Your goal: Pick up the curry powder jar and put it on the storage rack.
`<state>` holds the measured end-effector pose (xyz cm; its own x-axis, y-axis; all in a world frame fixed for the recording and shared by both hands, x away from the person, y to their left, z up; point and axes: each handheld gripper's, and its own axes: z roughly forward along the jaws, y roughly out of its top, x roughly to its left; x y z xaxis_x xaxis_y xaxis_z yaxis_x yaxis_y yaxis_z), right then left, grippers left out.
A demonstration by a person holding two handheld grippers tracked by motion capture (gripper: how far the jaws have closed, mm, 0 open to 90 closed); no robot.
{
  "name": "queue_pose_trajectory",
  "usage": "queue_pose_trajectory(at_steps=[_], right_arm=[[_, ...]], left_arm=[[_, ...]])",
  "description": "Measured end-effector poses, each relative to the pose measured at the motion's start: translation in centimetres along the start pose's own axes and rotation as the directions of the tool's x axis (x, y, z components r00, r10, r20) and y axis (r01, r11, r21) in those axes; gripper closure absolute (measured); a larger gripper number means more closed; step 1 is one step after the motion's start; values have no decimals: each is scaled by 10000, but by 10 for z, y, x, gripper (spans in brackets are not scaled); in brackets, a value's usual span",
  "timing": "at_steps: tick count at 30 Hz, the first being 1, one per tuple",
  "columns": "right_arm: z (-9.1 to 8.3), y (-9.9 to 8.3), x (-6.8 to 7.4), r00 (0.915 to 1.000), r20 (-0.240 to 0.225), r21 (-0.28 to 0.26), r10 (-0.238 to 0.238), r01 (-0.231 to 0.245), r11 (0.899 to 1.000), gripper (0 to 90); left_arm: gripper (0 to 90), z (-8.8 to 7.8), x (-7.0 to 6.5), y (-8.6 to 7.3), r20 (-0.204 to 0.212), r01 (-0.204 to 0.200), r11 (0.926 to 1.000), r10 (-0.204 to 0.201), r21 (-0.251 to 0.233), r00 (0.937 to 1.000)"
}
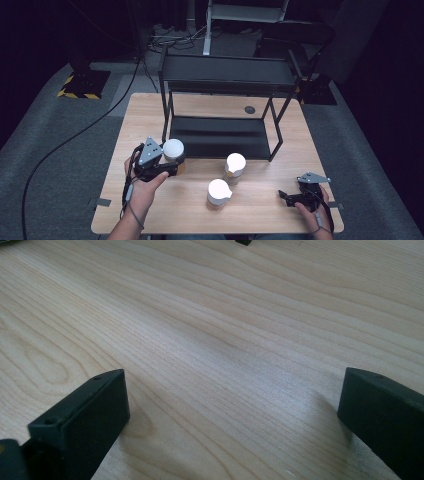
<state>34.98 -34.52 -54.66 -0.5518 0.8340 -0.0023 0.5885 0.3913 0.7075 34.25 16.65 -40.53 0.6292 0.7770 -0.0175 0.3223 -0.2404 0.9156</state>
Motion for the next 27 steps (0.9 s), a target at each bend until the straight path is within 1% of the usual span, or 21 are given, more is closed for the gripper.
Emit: queue_pose_trajectory(at_steps=[7,16,18,27], right_arm=[[0,0,0,10000,0,0,-1,1,10000,0],[0,0,0,10000,-1,-1,1,-1,10000,0],[0,0,0,10000,-1,-2,0,0,10000,0],[0,0,0,10000,1,-2,1,-1,10000,0]], left_arm=[[330,10,2,7,-62,-85,9999,86,55,9999],[330,21,3,17,-8,-182,9998,182,94,9998],[330,23,3,19,41,-98,9999,98,66,9999],[330,36,6,26,101,-67,9999,66,93,9999]])
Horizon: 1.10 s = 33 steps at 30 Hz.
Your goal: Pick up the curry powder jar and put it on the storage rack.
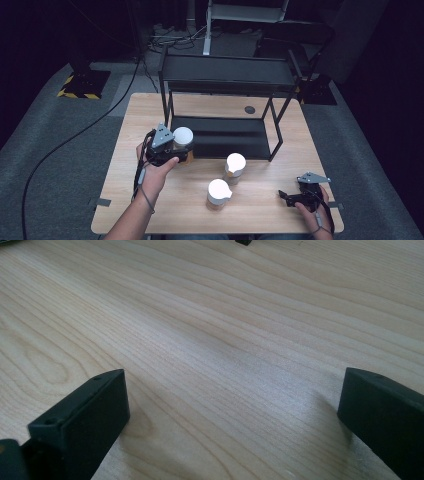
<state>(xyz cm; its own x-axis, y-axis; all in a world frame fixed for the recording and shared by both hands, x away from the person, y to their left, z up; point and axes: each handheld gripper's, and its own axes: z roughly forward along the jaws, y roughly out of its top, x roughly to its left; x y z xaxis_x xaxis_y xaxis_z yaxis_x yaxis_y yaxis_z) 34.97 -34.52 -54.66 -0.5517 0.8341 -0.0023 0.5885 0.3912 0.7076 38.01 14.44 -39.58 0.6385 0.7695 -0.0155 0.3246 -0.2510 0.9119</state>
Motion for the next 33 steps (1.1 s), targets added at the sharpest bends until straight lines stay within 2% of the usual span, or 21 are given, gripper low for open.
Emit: queue_pose_trajectory(at_steps=[11,22,26,33], right_arm=[[0,0,0,10000,1,-4,2,-2,10000,0],[0,0,0,10000,-1,-3,2,-2,10000,0],[0,0,0,10000,0,-1,-2,2,10000,0],[0,0,0,10000,0,1,-2,2,10000,0]], left_arm=[[330,16,5,8,-70,40,10000,-40,-8,10000],[330,35,11,14,-162,207,9990,-213,-386,9996],[330,42,15,13,-176,284,9991,-290,-310,9994],[330,56,17,12,-150,131,9997,-135,-229,9998]])
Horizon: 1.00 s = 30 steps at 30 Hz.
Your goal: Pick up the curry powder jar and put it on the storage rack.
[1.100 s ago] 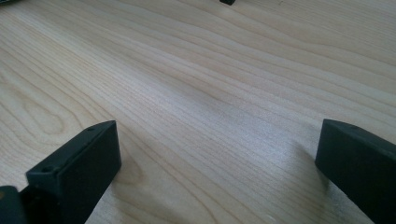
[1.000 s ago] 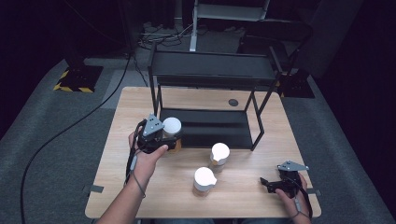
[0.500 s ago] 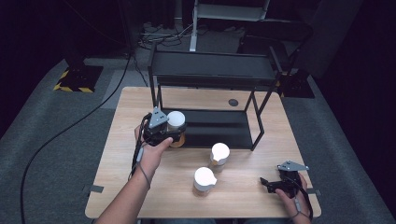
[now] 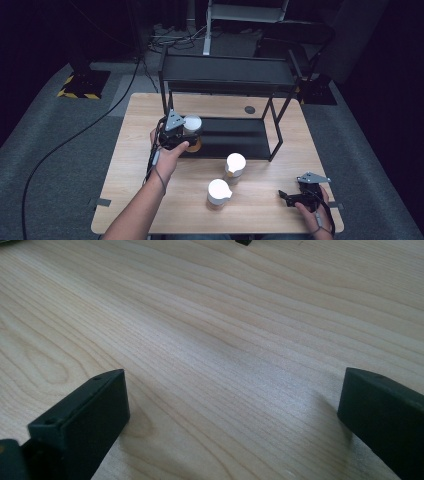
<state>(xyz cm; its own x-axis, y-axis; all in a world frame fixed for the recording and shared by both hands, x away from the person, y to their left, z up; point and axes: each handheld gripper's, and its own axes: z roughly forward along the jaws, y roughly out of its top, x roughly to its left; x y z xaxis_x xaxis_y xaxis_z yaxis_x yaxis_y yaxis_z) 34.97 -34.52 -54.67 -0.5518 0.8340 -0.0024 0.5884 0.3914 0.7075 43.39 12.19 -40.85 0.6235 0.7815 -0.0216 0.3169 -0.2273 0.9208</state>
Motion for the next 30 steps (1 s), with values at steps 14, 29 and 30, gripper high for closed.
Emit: queue_pose_trajectory(at_steps=[14,29,30], right_arm=[[0,0,0,10000,6,-3,-2,2,10000,0],[0,0,0,10000,11,-1,-5,5,10000,0],[0,0,0,10000,6,-1,-6,6,10000,0]], left_arm=[[330,27,12,-10,-133,439,9981,-433,442,9990],[330,44,18,-19,-424,496,9941,-457,961,9981],[330,45,18,-19,-441,492,9938,-450,1002,9980]])
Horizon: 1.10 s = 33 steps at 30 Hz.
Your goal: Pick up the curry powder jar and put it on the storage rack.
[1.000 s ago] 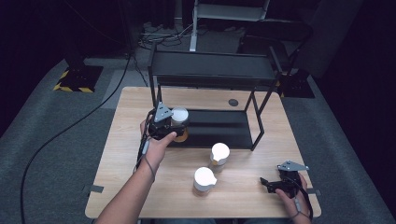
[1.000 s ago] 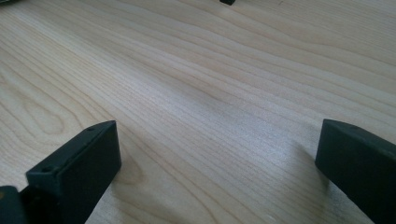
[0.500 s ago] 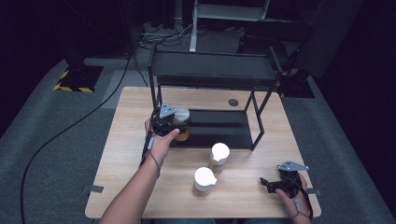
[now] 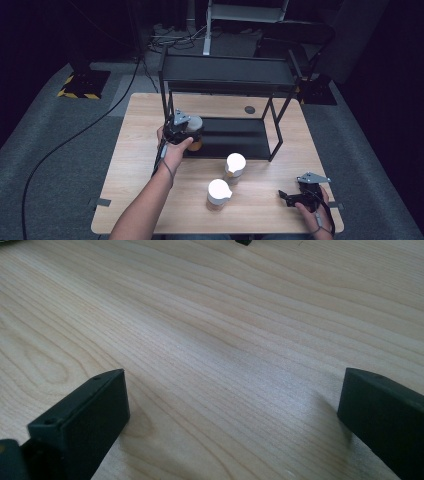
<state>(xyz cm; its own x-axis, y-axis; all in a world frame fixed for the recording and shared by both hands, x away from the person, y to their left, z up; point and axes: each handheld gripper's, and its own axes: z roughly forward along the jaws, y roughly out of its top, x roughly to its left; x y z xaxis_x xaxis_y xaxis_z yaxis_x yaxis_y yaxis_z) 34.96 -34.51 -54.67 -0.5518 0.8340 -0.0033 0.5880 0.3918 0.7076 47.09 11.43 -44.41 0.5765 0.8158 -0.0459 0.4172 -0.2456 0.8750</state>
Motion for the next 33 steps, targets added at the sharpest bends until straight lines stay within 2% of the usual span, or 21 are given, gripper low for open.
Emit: queue_pose_trajectory(at_steps=[9,24,30,33], right_arm=[[0,0,0,10000,11,0,-9,9,10000,0],[0,0,0,10000,17,-1,-4,4,10000,0],[0,0,0,10000,17,-2,-3,3,10000,0],[0,0,0,10000,17,-2,-2,2,10000,0]], left_arm=[[330,5,3,-3,-91,-98,9992,101,381,9999],[330,9,4,-6,-97,-104,9987,109,492,9999],[326,8,3,-5,-228,-154,9983,167,561,9996],[235,7,2,-4,-324,-155,9992,167,365,9993]])
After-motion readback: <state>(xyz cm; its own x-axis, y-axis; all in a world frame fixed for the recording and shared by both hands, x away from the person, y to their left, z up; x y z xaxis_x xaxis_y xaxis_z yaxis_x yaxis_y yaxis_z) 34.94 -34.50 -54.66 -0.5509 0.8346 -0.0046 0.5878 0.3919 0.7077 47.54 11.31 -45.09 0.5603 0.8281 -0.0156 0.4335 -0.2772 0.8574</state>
